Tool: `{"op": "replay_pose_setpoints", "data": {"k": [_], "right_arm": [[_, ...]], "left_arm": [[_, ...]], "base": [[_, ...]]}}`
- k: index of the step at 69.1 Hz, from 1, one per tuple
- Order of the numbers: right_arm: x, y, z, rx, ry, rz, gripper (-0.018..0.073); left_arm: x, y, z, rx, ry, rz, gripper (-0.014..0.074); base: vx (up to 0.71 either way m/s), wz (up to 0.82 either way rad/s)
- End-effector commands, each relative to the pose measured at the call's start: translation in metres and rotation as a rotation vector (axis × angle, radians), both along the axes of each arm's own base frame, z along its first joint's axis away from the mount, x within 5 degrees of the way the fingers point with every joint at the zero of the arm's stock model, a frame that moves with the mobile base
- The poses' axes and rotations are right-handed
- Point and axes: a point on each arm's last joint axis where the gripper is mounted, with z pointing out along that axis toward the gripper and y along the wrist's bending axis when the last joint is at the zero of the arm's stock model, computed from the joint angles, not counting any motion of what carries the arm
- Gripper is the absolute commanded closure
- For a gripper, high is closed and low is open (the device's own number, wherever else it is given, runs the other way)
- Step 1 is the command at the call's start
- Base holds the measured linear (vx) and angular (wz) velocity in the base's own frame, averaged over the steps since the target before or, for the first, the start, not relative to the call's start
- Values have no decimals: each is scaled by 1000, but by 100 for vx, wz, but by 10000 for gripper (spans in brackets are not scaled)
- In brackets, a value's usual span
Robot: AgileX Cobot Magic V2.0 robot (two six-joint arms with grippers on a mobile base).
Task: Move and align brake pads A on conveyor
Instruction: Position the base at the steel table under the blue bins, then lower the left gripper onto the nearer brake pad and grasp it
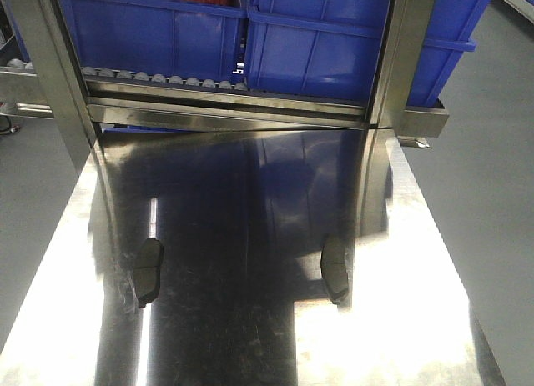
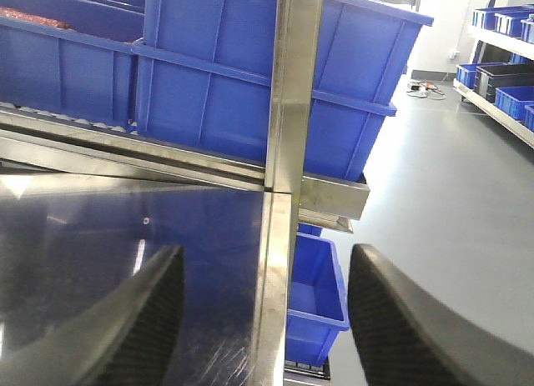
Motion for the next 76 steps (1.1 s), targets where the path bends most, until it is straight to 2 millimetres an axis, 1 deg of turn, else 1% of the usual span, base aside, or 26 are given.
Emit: {"op": "replay_pose_setpoints", "data": {"k": [1, 5, 14, 20, 26, 35, 36, 42, 48, 64, 73, 76], "right_arm": [[0, 0, 14, 3, -88, 6, 144], [0, 0, 14, 3, -88, 6, 144], [0, 0, 14, 3, -88, 6, 144], [0, 0, 14, 3, -88, 6, 144], [0, 0, 14, 3, -88, 6, 144], [0, 0, 14, 3, -88, 6, 144], [0, 0, 14, 3, -88, 6, 144], [0, 0, 14, 3, -88, 6, 144], [0, 0, 14, 3, -88, 6, 144], [0, 0, 14, 3, -88, 6, 144], [0, 0, 14, 3, -88, 6, 144], [0, 0, 14, 3, -88, 6, 144]], "left_arm": [[2, -1, 16, -41, -67, -1, 84], [4, -1, 23, -59, -57, 2, 84], [22, -5, 42, -54, 19, 5, 84], [41, -9, 53, -39, 112, 8, 84], [65, -14, 59, -16, 229, 11, 84], [100, -21, 61, 11, 423, 21, 84], [101, -21, 61, 11, 438, 23, 84], [124, -26, 57, 10, 561, 40, 84], [146, -31, 47, 25, 648, 47, 84], [203, -42, 6, 75, 867, 59, 84], [230, -50, -14, 76, 963, 64, 84], [237, -52, -18, 70, 985, 61, 84]], "base": [[0, 0], [0, 0], [0, 0], [0, 0], [0, 0], [0, 0], [0, 0], [0, 0], [0, 0], [0, 0], [0, 0], [0, 0]]}}
